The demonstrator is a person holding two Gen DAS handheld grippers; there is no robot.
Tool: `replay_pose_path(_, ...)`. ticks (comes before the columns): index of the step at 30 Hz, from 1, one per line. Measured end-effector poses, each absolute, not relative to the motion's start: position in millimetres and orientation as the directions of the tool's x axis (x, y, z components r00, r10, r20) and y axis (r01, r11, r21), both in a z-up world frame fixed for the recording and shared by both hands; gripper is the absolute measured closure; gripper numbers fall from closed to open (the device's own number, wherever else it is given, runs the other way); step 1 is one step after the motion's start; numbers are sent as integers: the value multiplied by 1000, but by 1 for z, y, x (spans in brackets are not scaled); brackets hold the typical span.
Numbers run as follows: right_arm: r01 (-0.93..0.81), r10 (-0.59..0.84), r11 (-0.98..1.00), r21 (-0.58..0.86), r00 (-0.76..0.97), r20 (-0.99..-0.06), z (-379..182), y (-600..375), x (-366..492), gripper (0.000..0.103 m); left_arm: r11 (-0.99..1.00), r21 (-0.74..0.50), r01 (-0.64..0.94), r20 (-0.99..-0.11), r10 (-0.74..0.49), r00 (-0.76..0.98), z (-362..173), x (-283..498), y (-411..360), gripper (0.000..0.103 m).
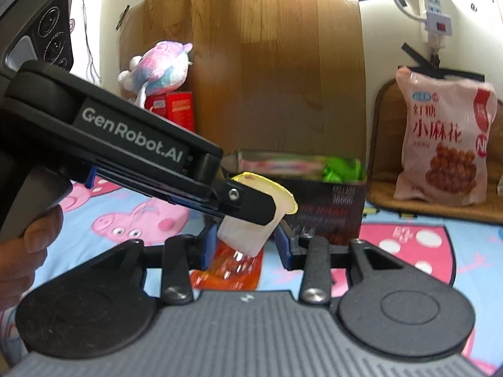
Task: Organize snacks
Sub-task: 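Carry the jelly cup into the black tin and open the left tool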
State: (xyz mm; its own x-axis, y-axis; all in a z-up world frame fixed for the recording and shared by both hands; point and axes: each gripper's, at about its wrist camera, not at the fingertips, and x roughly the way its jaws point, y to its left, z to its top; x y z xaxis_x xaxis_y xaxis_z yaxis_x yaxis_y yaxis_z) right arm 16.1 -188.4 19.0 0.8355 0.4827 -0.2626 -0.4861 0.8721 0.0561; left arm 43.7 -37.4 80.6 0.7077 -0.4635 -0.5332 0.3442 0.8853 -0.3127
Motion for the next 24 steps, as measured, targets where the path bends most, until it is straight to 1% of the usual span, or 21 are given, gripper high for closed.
replay_pose_path(6,-459,452,888,14,868,-207,31,-184,40,61,889,-290,355,-490,-456,743,97,69,-34,69)
replay_pose_path(12,-444,436,896,7,876,-206,38,-177,79,61,905,-260,336,-477,-423,771,105,108,-34,68)
replay_pose_path(16,-440,427,898,-3,873,-236,38,-169,106,61,918,-247,312,-489,-396,778,103,136,-32,68)
replay_pose_path(24,-462,461,882,89,810,-364,35,-163,162,60,936,-252,245,-538,-346,769,86,186,-23,68)
